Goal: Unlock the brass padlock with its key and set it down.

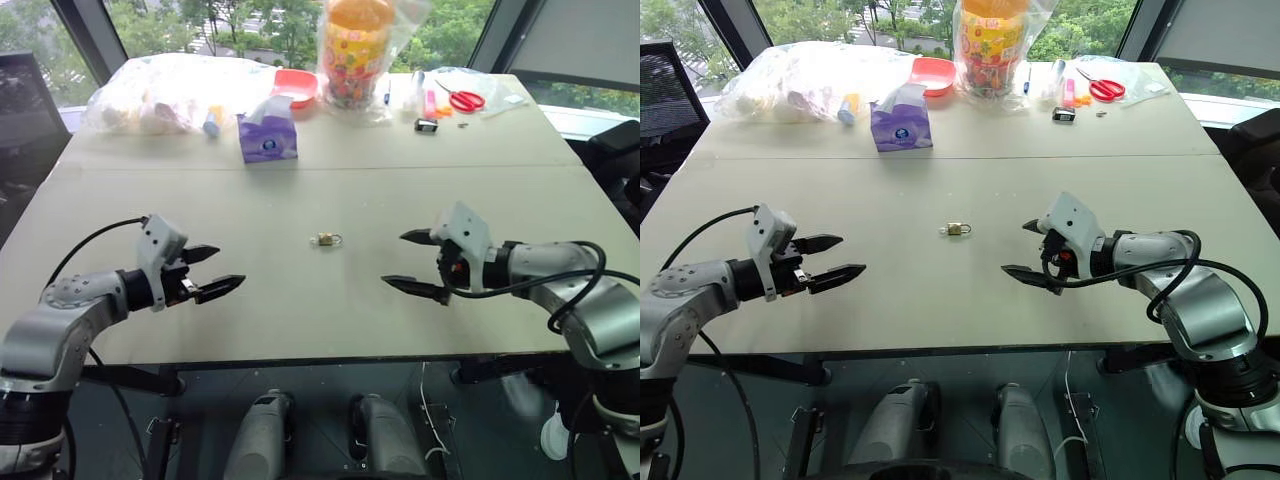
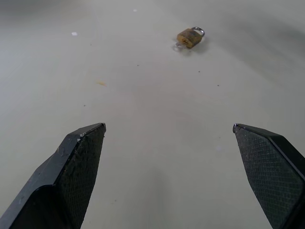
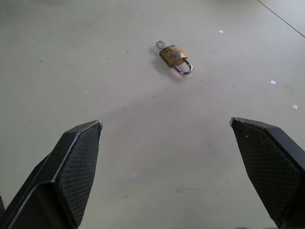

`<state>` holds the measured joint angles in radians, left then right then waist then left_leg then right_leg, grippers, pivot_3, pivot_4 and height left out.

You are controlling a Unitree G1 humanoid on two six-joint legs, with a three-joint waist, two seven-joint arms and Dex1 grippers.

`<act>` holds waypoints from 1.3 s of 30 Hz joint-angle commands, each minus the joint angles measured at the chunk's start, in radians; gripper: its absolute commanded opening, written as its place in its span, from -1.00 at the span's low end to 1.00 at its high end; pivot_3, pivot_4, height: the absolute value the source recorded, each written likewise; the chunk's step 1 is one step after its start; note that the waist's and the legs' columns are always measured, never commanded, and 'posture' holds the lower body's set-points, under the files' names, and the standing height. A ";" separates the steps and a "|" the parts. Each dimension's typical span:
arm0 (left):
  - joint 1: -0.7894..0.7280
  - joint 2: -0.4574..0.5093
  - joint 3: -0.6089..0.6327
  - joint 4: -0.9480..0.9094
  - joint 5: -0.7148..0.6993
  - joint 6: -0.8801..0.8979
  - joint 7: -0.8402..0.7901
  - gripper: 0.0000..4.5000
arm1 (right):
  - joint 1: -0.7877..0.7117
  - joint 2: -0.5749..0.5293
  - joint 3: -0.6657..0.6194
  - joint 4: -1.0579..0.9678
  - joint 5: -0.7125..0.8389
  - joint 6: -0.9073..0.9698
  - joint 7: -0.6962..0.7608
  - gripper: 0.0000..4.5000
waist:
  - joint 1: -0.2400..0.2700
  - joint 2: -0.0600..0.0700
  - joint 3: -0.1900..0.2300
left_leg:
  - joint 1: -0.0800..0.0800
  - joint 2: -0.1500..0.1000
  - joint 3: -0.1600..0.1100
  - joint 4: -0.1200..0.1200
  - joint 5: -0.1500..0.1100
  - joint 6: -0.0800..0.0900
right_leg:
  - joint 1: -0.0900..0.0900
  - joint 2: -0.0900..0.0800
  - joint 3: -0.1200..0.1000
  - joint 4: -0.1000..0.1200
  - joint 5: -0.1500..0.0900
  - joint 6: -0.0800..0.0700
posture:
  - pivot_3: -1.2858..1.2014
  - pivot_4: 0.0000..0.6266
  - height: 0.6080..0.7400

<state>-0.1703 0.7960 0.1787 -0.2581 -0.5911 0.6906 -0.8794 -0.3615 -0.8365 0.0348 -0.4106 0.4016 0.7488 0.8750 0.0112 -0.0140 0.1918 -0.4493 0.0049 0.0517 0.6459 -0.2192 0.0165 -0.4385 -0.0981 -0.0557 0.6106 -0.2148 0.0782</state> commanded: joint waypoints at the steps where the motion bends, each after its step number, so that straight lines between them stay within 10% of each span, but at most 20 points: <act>1: -0.025 0.007 0.018 -0.007 -0.018 0.006 -0.008 0.98 | -0.020 -0.011 -0.007 -0.021 -0.004 -0.021 0.006 1.00 | 0.000 0.000 0.000 | 0.000 0.000 0.000 0.000 0.000 0.000 | 0.000 0.000 0.000 0.000 0.000 0.000 | 0.03 -0.52 1.00; 15: -0.143 0.030 -0.094 0.085 0.064 -0.034 -0.075 0.98 | -0.187 0.081 0.104 0.150 -0.049 0.013 -0.012 1.00 | -0.001 0.000 0.000 | -0.001 0.000 0.001 0.001 0.000 0.000 | 0.000 0.001 0.000 0.000 0.001 -0.001 | 0.03 -0.52 1.00; 25: -0.302 0.127 -0.205 0.213 0.134 -0.088 -0.298 0.98 | -0.601 0.314 0.421 0.755 -0.332 -0.216 0.091 1.00 | -0.027 0.000 0.000 | -0.006 0.000 0.005 0.002 0.003 0.004 | -0.003 0.005 -0.001 0.003 0.001 0.000 | 0.03 -0.52 1.00; 39: -0.129 0.067 -0.114 0.039 0.092 -0.032 -0.161 0.98 | -0.757 0.548 0.420 1.231 -0.447 -0.445 0.207 1.00 | -0.027 0.000 0.000 | -0.003 0.004 0.005 0.004 0.005 0.001 | -0.001 0.011 -0.001 0.011 0.003 0.004 | 0.03 -0.52 1.00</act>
<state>-0.3031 0.8628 0.0264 -0.1817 -0.4848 0.6609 -1.0551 -1.0954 -0.3066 0.4741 0.7938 -0.0359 0.3324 1.0797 -0.0161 -0.0138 0.1920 -0.4501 0.0092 0.0565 0.6500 -0.2142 0.0167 -0.4381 -0.0869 -0.0568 0.6217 -0.2115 0.0826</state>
